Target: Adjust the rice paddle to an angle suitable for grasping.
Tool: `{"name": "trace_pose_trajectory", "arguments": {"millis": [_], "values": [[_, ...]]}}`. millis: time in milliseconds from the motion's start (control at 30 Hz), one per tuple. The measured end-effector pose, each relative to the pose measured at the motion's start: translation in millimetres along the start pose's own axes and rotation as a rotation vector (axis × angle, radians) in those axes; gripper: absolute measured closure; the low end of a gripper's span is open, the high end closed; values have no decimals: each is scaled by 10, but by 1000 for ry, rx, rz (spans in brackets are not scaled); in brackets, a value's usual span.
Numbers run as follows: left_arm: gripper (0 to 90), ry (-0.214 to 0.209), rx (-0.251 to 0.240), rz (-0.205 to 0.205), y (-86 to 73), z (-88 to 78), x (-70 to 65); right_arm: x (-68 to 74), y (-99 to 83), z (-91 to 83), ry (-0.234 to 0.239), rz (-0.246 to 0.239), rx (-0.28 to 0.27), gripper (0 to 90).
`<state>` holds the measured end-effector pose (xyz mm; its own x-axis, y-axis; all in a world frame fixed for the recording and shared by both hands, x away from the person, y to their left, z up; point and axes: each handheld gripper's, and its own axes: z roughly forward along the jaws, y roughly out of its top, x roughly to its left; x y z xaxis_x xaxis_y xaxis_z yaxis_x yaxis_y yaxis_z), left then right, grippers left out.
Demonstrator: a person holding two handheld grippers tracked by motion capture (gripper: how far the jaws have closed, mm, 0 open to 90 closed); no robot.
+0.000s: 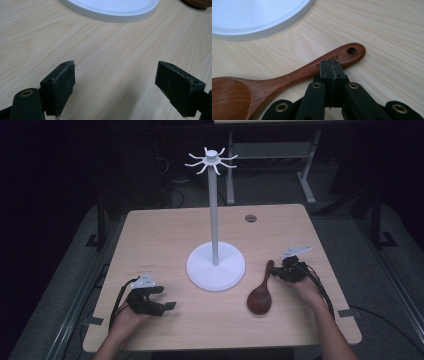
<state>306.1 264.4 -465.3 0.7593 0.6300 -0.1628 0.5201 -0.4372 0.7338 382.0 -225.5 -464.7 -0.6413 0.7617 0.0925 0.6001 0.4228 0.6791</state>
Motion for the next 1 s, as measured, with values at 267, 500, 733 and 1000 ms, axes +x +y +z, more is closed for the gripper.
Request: {"name": "trace_pose_trajectory", "arguments": {"millis": [267,500,733,1000], "values": [[157,-1,0,-2,-2,-2,-13,111,36,37,33,-44,-4,898],[157,0,1,0,0,0,-3,222,65,84,66,-90,4,898],[156,-2,-1,-2,-2,-1,-16,318,84,104,101,-124,13,898],[156,-2,1,-5,-2,2,-9,394,99,127,140,-153,16,898]]}}
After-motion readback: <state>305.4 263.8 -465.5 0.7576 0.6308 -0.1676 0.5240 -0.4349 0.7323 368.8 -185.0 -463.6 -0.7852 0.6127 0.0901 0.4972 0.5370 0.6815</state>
